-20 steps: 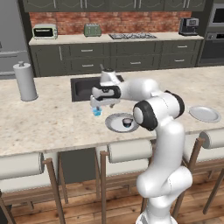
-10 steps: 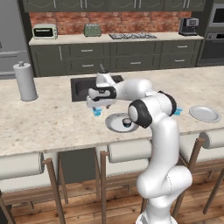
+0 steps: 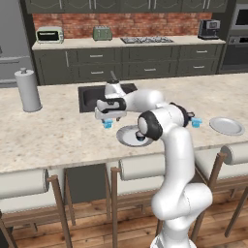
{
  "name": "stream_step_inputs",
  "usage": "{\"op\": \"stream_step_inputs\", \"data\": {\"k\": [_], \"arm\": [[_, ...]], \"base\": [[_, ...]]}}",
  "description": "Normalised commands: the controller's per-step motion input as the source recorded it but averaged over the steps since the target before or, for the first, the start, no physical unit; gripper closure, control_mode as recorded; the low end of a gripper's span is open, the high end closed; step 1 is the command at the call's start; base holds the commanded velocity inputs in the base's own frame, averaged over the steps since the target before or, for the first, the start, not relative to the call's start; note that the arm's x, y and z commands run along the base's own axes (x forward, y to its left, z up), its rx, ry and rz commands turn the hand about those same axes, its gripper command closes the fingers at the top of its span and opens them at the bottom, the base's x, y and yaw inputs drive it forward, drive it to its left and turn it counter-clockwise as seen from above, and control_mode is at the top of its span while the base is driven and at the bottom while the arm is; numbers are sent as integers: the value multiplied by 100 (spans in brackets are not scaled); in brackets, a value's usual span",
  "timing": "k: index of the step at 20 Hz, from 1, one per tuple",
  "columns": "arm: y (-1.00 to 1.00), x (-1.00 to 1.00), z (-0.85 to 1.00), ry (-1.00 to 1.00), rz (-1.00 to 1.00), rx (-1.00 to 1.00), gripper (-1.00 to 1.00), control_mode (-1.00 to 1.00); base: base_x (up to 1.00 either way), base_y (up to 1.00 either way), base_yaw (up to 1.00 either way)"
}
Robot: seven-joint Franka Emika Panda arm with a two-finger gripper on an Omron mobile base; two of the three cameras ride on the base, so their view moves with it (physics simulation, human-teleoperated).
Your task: Place two yogurt containers on each plate.
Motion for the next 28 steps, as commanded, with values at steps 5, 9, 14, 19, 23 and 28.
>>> {"op": "stream_step_inputs", "data": {"k": [5,9,14,19,23,28], "arm": [[1,23,-13,0,-3,0,-100,-100],[2,10,-23,0,-2,0,-100,-100],[0,10,-21,-1,0,0,-100,-100],[4,19,-6,-2,0,0,-100,-100],[5,24,-3,0,0,0,-100,-100],[4,20,-9,0,0,0,-100,-100]], "base": [[0,0,0],[0,0,0],[0,0,0],[0,0,0],[0,0,0],[0,0,0]]}}
